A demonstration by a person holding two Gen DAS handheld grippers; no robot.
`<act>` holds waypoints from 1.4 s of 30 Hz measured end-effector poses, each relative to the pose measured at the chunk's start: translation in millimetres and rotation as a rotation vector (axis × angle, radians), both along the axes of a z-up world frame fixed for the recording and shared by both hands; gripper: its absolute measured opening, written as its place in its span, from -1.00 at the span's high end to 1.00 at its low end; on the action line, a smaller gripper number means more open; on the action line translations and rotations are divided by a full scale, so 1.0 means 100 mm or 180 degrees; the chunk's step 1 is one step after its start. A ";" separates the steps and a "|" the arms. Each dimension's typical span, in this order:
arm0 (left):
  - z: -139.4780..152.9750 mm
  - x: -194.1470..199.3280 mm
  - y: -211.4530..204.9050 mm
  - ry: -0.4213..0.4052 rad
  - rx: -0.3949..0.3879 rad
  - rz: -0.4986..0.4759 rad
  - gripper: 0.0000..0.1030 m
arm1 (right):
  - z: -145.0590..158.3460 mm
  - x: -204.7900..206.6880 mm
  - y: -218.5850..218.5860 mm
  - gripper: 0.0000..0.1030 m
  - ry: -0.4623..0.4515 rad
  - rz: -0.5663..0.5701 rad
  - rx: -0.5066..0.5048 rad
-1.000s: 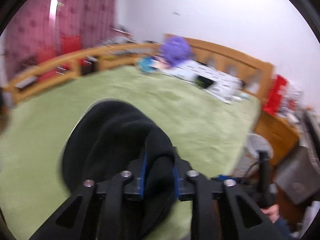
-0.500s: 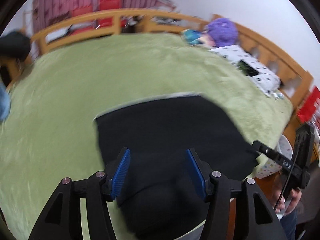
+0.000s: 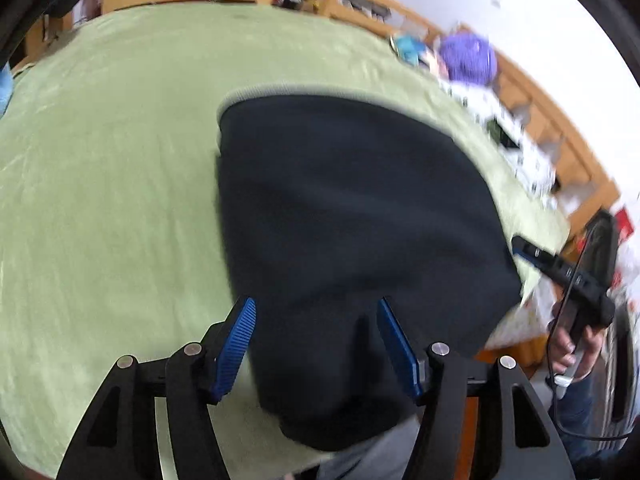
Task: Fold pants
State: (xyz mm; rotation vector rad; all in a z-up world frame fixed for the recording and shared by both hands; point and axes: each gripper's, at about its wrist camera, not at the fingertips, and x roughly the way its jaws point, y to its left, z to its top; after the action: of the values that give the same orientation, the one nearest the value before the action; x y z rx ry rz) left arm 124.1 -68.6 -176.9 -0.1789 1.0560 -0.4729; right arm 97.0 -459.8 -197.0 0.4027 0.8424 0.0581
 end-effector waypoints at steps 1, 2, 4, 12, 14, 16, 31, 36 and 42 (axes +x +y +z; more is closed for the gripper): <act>0.03 0.10 0.03 -0.0033 -0.0021 0.0028 -0.30 | 0.03 0.09 -0.02 -0.26 -0.0003 0.0020 0.0025; 0.02 0.19 0.03 -0.0037 -0.0021 0.0045 -0.31 | 0.03 0.19 -0.02 -0.32 0.0026 0.0056 0.0055; -0.05 0.35 0.03 0.0032 0.0006 0.0111 -0.31 | -0.05 0.41 -0.01 -0.32 0.0147 0.0150 0.0177; -0.49 0.63 0.04 0.0277 -0.0035 0.0102 -0.65 | -0.52 0.72 -0.05 -0.54 0.0524 0.0322 0.0642; -0.53 0.67 0.01 0.0280 -0.0020 0.0074 -0.71 | -0.56 0.74 -0.05 -0.55 0.0553 0.0352 0.0712; -0.62 0.73 0.02 0.0384 -0.0135 0.0109 -0.69 | -0.58 0.74 -0.02 -0.55 0.0557 0.0380 0.0699; -0.27 0.84 0.31 0.0161 -0.0734 -0.0073 0.59 | -0.11 0.67 0.22 0.52 0.0106 0.0153 0.0562; -0.01 1.04 0.68 0.0008 -0.0699 0.0057 0.60 | 0.07 0.87 0.66 0.55 0.0034 0.0233 0.0389; 0.33 1.22 1.40 -0.0242 -0.0345 0.0300 0.59 | 0.10 1.25 1.28 0.56 -0.0130 0.0518 0.0696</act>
State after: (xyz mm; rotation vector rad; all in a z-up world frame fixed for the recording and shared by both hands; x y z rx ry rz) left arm 246.0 71.1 -143.7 -0.3034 0.9438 -0.4485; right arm 222.4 -331.9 -187.0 0.5357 0.8299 0.3105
